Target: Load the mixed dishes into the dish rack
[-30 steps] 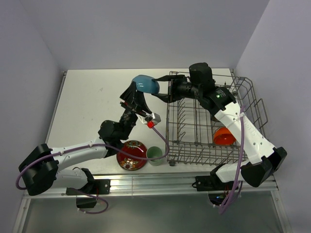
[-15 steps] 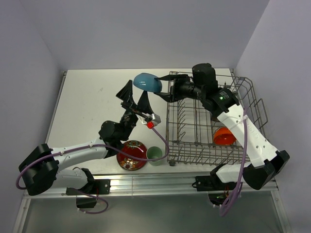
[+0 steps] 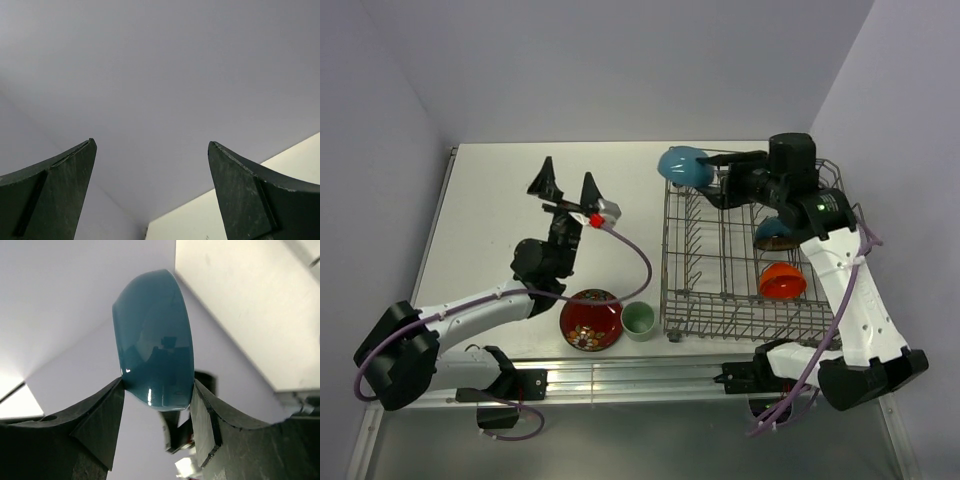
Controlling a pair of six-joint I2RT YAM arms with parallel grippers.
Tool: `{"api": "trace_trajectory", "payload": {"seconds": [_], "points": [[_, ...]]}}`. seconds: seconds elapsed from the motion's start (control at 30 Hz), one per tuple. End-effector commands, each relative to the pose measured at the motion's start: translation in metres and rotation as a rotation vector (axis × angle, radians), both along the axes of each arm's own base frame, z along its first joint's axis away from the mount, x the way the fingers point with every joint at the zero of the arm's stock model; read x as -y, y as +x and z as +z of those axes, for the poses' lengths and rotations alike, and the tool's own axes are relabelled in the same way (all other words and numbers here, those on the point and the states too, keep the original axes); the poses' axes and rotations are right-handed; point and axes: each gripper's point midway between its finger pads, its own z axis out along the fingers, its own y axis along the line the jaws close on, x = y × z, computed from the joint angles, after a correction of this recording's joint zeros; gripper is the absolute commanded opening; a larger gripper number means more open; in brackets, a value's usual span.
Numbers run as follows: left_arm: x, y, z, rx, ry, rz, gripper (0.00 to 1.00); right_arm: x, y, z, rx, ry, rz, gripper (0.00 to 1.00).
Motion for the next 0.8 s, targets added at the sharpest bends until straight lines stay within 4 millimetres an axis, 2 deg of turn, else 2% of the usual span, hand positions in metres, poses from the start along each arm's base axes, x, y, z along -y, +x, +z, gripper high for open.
{"api": "trace_trajectory", "payload": {"seconds": [0.0,0.03,0.07,0.13,0.17,0.2,0.27,0.37,0.43,0.47,0.6,0.63,0.77], "points": [[-0.027,0.017,0.019,-0.037,-0.294,0.052,0.99,0.044,-0.014,-0.003,0.064,-0.162,-0.075,0.0],[-0.031,0.022,0.029,-0.026,-0.352,0.071,0.99,0.05,-0.017,-0.016,0.029,-0.191,-0.084,0.0],[-0.032,0.03,0.026,-0.031,-0.386,0.092,0.99,0.06,-0.019,-0.019,0.032,-0.22,-0.101,0.0],[-0.038,0.038,0.035,-0.031,-0.512,0.116,0.99,0.073,-0.022,-0.031,0.009,-0.276,-0.136,0.0],[-0.031,0.05,0.025,-0.075,-0.508,0.127,0.99,0.079,-0.021,-0.032,0.006,-0.292,-0.158,0.0],[-0.028,0.056,0.036,-0.081,-0.585,0.106,0.99,0.086,-0.022,-0.036,-0.011,-0.314,-0.18,0.0],[-0.021,0.064,0.034,-0.115,-0.6,0.088,0.99,0.096,-0.019,-0.038,-0.022,-0.356,-0.208,0.0],[-0.019,0.071,0.042,-0.124,-0.692,0.046,0.99,0.114,-0.011,-0.04,-0.036,-0.412,-0.262,0.0],[-0.021,0.077,0.04,-0.148,-0.707,0.047,0.98,0.128,-0.005,-0.041,-0.047,-0.452,-0.284,0.0],[-0.021,0.08,0.037,-0.156,-0.721,0.045,0.98,0.133,0.0,-0.048,-0.077,-0.466,-0.291,0.0],[-0.027,0.087,0.028,-0.173,-0.737,0.075,0.97,0.174,0.016,-0.055,-0.108,-0.541,-0.377,0.0],[-0.028,0.089,0.025,-0.176,-0.735,0.086,0.97,0.191,0.018,-0.057,-0.121,-0.562,-0.409,0.0],[-0.035,0.094,0.016,-0.196,-0.725,0.129,0.97,0.224,0.028,-0.071,-0.19,-0.584,-0.473,0.0]]}}
